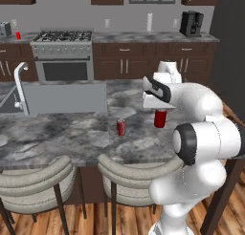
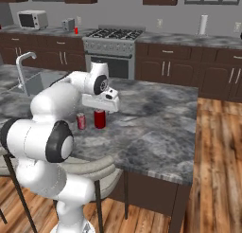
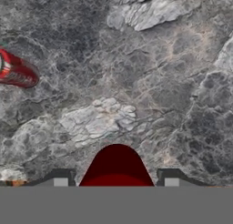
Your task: Four empty soda cans are scattered around the kitchen. Gather all the cans and cluster them next to the stove for recycling.
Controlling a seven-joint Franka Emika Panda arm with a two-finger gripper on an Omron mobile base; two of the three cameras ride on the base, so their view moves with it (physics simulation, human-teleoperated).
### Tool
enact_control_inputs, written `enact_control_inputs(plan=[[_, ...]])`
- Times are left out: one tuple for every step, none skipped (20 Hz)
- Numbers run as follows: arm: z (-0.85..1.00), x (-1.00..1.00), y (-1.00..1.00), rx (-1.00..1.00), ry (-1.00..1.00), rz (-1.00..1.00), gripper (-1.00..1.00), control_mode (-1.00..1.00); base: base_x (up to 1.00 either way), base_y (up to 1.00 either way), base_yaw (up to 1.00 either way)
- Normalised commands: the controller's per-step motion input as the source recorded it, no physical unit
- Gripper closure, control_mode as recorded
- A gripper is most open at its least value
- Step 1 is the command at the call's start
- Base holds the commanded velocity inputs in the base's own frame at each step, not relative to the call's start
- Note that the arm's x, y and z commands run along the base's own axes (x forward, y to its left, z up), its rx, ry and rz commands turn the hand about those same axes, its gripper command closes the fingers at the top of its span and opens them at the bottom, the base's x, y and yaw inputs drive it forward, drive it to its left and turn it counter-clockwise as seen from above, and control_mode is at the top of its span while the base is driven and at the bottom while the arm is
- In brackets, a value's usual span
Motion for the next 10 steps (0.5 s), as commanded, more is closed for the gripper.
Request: enact_control_inputs(plan=[[0.64, -1.00, 0.28, 0.00, -0.15, 0.05, 1.00, -1.00, 0.00, 0.00, 0.00], [0.65, -1.00, 0.31, 0.00, -0.16, 0.05, 1.00, -1.00, 0.00, 0.00, 0.00], [0.65, -1.00, 0.33, 0.00, -0.21, 0.05, 1.00, -1.00, 0.00, 0.00, 0.00], [0.66, -1.00, 0.21, 0.00, -0.18, 0.04, 1.00, -1.00, 0.00, 0.00, 0.00], [0.58, -1.00, 0.00, 0.00, -0.15, 0.03, 1.00, -1.00, 0.00, 0.00, 0.00], [0.52, -1.00, 0.00, 0.00, -0.17, 0.02, 1.00, -1.00, 0.00, 0.00, 0.00], [0.51, -1.00, 0.01, 0.00, -0.17, 0.01, 1.00, -1.00, 0.00, 0.00, 0.00], [0.39, -1.00, 0.02, 0.00, -0.19, 0.01, 1.00, -1.00, 0.00, 0.00, 0.00], [0.11, -1.00, 0.00, 0.00, -0.28, 0.01, 1.00, -1.00, 0.00, 0.00, 0.00], [0.00, -1.00, 0.00, 0.00, -0.33, 0.01, 1.00, -1.00, 0.00, 0.00, 0.00]])
